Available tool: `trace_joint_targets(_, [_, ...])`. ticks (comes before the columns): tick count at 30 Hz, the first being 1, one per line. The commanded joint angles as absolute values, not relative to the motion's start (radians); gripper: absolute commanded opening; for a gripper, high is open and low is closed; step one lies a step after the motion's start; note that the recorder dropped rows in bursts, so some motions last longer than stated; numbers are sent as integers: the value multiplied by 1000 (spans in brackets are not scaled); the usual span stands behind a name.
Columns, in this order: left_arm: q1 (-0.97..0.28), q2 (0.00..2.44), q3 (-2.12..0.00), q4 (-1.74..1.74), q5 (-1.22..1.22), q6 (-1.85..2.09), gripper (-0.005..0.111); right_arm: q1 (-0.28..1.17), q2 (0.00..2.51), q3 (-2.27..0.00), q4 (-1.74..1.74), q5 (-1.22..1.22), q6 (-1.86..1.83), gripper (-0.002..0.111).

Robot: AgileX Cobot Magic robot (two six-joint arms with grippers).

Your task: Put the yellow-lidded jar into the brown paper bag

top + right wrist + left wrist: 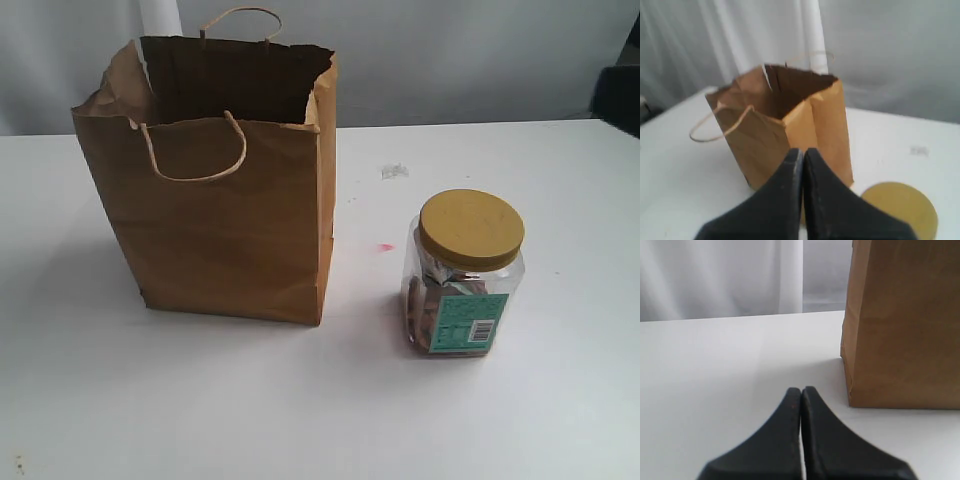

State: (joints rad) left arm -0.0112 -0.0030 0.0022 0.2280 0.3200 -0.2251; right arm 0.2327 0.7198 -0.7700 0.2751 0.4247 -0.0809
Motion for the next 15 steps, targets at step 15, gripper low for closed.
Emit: trace_joint_targets(15, [-16, 0, 0, 224, 311, -229, 1, 230, 1465, -1364, -126, 1137, 108, 0])
